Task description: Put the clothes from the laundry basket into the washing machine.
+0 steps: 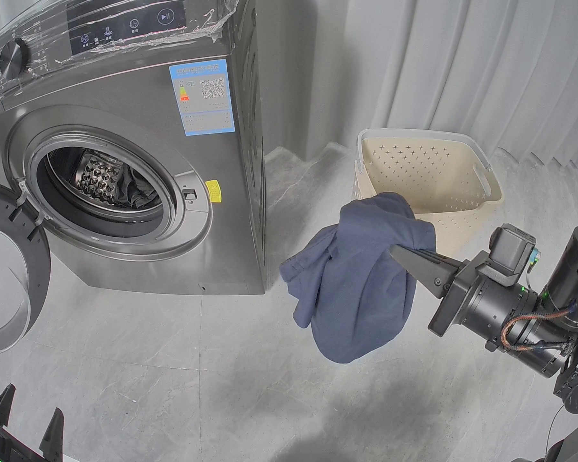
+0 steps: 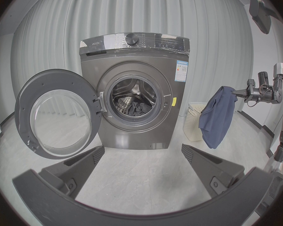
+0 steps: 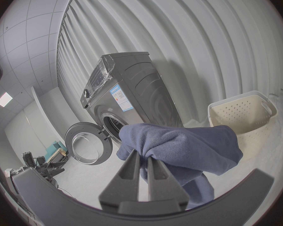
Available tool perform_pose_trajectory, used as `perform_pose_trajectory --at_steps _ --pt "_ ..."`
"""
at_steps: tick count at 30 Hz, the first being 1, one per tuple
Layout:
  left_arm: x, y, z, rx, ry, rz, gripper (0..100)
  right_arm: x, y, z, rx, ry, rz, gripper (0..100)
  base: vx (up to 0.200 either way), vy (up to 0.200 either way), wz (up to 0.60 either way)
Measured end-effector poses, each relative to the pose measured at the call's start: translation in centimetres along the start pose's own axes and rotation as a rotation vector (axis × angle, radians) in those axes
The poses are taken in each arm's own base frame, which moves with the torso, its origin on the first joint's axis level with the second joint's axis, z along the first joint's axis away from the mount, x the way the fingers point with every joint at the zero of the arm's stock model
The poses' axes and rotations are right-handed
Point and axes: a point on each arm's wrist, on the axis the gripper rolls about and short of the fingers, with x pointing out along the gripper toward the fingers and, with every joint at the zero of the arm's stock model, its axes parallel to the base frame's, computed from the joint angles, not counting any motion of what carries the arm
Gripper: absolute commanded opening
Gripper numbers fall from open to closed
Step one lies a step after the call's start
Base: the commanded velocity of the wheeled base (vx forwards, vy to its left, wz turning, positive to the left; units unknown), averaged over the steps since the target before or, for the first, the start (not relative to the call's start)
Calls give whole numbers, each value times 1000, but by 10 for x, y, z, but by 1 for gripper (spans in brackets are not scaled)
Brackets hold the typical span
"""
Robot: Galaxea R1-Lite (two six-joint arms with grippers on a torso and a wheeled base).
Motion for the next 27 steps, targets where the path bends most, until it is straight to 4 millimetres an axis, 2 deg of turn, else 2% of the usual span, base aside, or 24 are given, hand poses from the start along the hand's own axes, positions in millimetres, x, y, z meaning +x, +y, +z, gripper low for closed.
perform_pose_trajectory --at_steps 2,27 --pt "0 0 0 0 0 1 100 0 0 0 0 0 1 0 0 0 0" --pt "0 0 0 -5 0 2 100 0 0 1 0 -6 -2 0 0 200 0"
